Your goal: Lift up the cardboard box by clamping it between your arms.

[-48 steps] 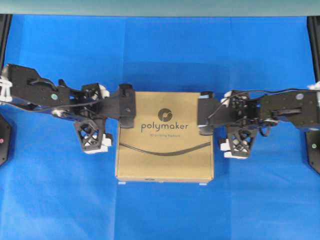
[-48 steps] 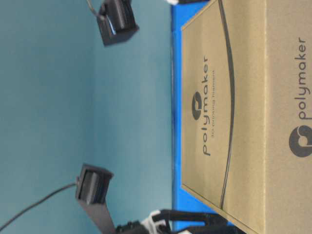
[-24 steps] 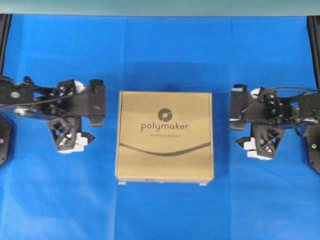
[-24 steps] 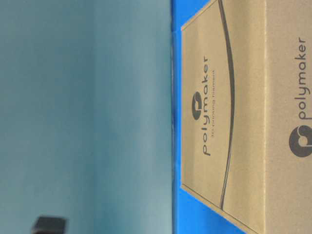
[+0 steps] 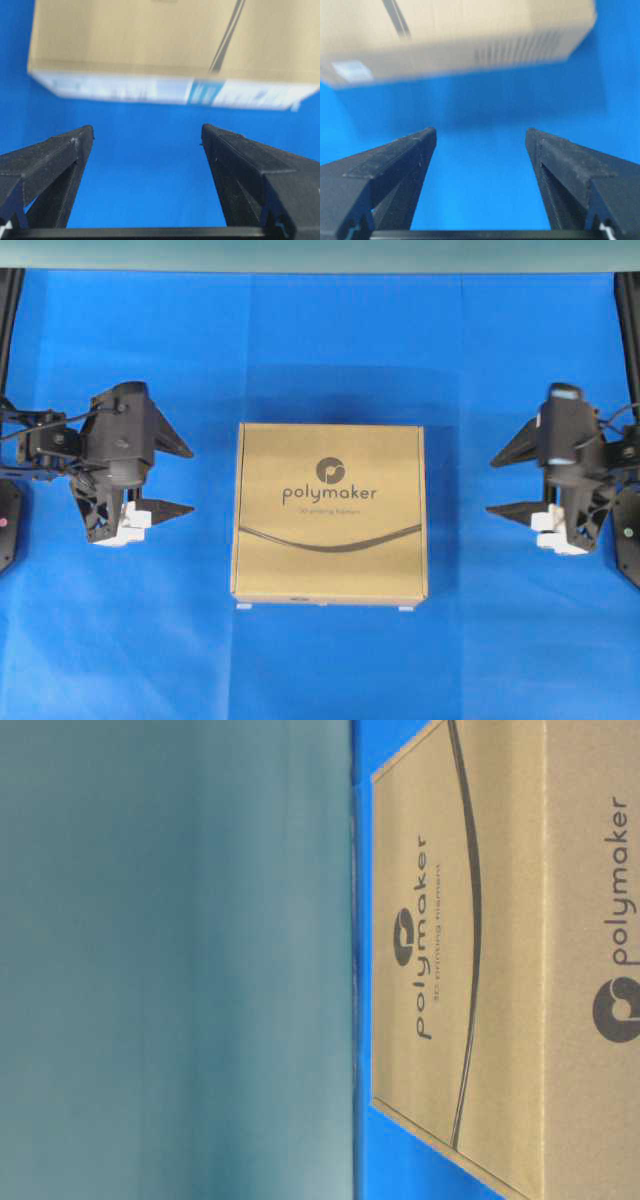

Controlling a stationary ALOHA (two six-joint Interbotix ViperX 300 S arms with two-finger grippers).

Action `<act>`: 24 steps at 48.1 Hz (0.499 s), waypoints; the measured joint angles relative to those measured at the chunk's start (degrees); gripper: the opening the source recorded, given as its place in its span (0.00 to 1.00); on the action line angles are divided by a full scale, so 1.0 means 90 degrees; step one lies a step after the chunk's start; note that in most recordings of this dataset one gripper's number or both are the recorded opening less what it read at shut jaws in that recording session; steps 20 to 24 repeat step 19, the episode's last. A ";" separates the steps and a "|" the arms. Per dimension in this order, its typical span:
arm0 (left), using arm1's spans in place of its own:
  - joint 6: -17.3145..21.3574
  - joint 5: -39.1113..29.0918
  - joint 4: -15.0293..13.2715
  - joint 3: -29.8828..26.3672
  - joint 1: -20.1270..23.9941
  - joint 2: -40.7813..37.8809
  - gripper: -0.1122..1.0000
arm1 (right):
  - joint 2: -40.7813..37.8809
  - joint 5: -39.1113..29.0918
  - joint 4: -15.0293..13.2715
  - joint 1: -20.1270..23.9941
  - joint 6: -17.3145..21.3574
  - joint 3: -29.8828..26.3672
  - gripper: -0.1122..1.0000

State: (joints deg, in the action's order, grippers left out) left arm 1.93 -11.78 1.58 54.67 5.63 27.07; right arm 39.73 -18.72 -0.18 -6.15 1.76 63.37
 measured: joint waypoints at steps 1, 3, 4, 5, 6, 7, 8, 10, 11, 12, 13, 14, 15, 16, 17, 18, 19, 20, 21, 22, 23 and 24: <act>0.0000 0.0059 0.0010 0.0010 -0.0010 0.0020 0.86 | 0.0098 0.0078 0.0000 0.0000 0.0000 0.0020 1.00; -0.0010 0.0156 0.0010 0.0020 -0.0020 0.0049 0.86 | 0.0293 0.0205 0.0000 0.0000 0.0000 0.0068 1.00; -0.0010 0.0176 0.0010 0.0029 -0.0029 0.0068 0.86 | 0.0381 0.0254 0.0000 0.0000 0.0000 0.0098 1.00; -0.0010 0.0215 0.0010 0.0039 -0.0039 0.0088 0.86 | 0.0479 0.0293 0.0000 0.0000 0.0000 0.0107 1.00; -0.0010 0.0234 0.0000 0.0049 -0.0049 0.0107 0.86 | 0.0566 0.0312 0.0000 0.0000 0.0000 0.0127 1.00; -0.0010 0.0244 0.0000 0.0068 -0.0049 0.0117 0.86 | 0.0693 0.0342 0.0000 0.0000 0.0000 0.0137 1.00; -0.0010 0.0264 0.0010 0.0078 -0.0049 0.0146 0.86 | 0.0791 0.0352 0.0000 0.0000 0.0010 0.0146 1.00; -0.0010 0.0283 0.0000 0.0107 -0.0059 0.0186 0.86 | 0.0986 0.0352 -0.0010 -0.0010 0.0010 0.0176 1.00; -0.0010 0.0283 0.0000 0.0117 -0.0049 0.0215 0.86 | 0.1104 0.0352 0.0000 0.0000 0.0010 0.0186 1.00; -0.0010 0.0293 0.0000 0.0117 -0.0059 0.0234 0.86 | 0.1201 0.0352 -0.0010 0.0000 0.0010 0.0195 1.00; -0.0020 0.0293 0.0010 0.0137 -0.0059 0.0264 0.86 | 0.1299 0.0342 0.0000 0.0000 0.0020 0.0205 1.00; -0.0020 0.0303 0.0000 0.0156 -0.0049 0.0293 0.86 | 0.1387 0.0342 -0.0010 0.0000 0.0020 0.0215 1.00; -0.0029 0.0303 0.0000 0.0176 -0.0059 0.0332 0.86 | 0.1465 0.0332 0.0000 0.0000 0.0029 0.0234 1.00; -0.0029 0.0303 0.0000 0.0186 -0.0068 0.0361 0.86 | 0.1553 0.0332 0.0000 0.0000 0.0039 0.0244 1.00; -0.0020 0.0303 0.0000 0.0195 -0.0068 0.0400 0.86 | 0.1631 0.0322 0.0000 0.0000 0.0068 0.0264 1.00; -0.0029 0.0303 0.0010 0.0215 -0.0068 0.0430 0.86 | 0.1699 0.0312 0.0000 0.0000 0.0088 0.0283 1.00; -0.0029 0.0303 0.0000 0.0225 -0.0078 0.0459 0.86 | 0.1816 0.0303 0.0000 0.0000 0.0146 0.0322 1.00; -0.0029 0.0303 0.0000 0.0225 -0.0078 0.0459 0.86 | 0.1816 0.0303 0.0000 0.0000 0.0146 0.0322 1.00; -0.0029 0.0303 0.0000 0.0225 -0.0078 0.0459 0.86 | 0.1816 0.0303 0.0000 0.0000 0.0146 0.0322 1.00; -0.0029 0.0303 0.0000 0.0225 -0.0078 0.0459 0.86 | 0.1816 0.0303 0.0000 0.0000 0.0146 0.0322 1.00; -0.0029 0.0303 0.0000 0.0225 -0.0078 0.0459 0.86 | 0.1816 0.0303 0.0000 0.0000 0.0146 0.0322 1.00; -0.0029 0.0303 0.0000 0.0225 -0.0078 0.0459 0.86 | 0.1816 0.0303 0.0000 0.0000 0.0146 0.0322 1.00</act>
